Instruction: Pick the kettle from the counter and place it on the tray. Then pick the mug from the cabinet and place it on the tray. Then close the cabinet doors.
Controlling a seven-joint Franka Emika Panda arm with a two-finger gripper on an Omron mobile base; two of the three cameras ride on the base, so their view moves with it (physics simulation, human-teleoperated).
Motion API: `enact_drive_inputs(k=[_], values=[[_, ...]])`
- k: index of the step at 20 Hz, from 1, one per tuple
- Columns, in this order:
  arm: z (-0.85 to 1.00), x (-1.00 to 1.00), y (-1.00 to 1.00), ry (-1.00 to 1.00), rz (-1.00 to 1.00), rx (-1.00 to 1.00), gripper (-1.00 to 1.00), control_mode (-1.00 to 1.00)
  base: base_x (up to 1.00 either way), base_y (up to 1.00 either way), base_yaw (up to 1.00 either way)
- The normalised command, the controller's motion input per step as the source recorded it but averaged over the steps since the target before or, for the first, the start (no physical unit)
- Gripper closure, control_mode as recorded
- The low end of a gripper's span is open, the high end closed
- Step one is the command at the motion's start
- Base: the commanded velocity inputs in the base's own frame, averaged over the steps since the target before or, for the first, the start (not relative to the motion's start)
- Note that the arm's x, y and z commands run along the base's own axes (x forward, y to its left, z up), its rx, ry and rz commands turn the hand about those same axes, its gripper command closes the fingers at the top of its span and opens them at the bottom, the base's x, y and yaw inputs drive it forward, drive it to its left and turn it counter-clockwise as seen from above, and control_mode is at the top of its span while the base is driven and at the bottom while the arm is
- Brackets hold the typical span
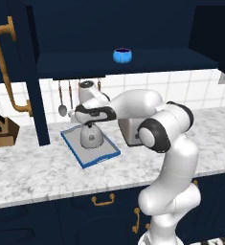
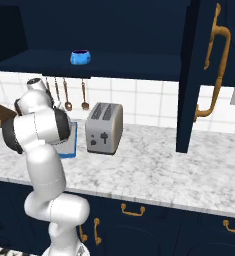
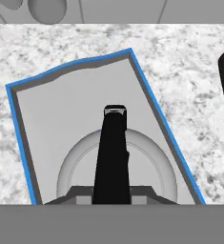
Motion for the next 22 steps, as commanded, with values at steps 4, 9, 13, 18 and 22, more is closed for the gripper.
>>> enact_drive_inputs(k=[4,9,13,18,22], values=[[-0.17,0.33,0.00,-0.05,-0.04,0.00,1.00,-1.00,0.00,0.00,0.00],[-0.06,0.46,0.14,-0.10,-0.03,0.00,1.00,-1.00,0.00,0.00,0.00],[-0.12,0.45,0.26,-0.05,-0.06,0.00,1.00,-1.00,0.00,0.00,0.00],[-0.18,0.34,0.18,-0.05,-0.07,0.00,1.00,-1.00,0.00,0.00,0.00],[-0.15,0.20,0.18,-0.03,-0.08,0.00,1.00,-1.00,0.00,0.00,0.00]])
